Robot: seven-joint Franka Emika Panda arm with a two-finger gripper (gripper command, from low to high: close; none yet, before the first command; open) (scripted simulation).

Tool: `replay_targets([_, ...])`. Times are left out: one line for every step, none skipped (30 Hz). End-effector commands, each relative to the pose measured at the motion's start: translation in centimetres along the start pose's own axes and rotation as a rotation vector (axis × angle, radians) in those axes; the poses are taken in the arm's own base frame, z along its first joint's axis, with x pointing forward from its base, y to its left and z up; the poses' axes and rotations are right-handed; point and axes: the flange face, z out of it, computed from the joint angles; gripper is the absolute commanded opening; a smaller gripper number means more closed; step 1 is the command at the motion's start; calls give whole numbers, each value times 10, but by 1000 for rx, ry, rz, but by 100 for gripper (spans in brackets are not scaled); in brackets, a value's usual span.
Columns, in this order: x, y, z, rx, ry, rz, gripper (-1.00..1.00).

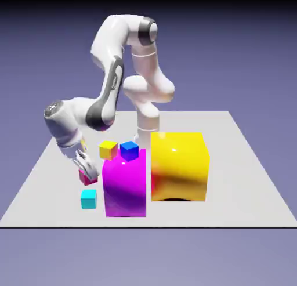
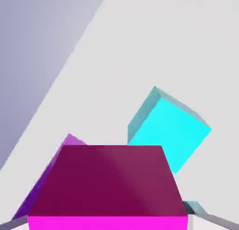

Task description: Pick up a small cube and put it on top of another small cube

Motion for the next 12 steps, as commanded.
replay_targets([8, 5, 3, 7, -11, 66, -100])
replay_targets([30, 6, 6, 5, -4, 89, -100])
replay_targets([31, 6, 6, 4, -3, 90, -100])
replay_targets([31, 6, 6, 4, -3, 90, -100])
replay_targets([32, 4, 25, 5, -5, 89, -100])
replay_targets([33, 3, 45, 5, -5, 89, -100])
replay_targets([35, 2, 65, 5, -4, 89, -100])
replay_targets([36, 2, 75, 4, -3, 90, -100])
replay_targets([36, 2, 75, 4, -3, 90, 100])
replay_targets([36, 2, 75, 4, -3, 90, 100])
replay_targets([34, 2, 55, 5, -5, 89, 100])
replay_targets([33, 3, 35, 5, -5, 89, 100])
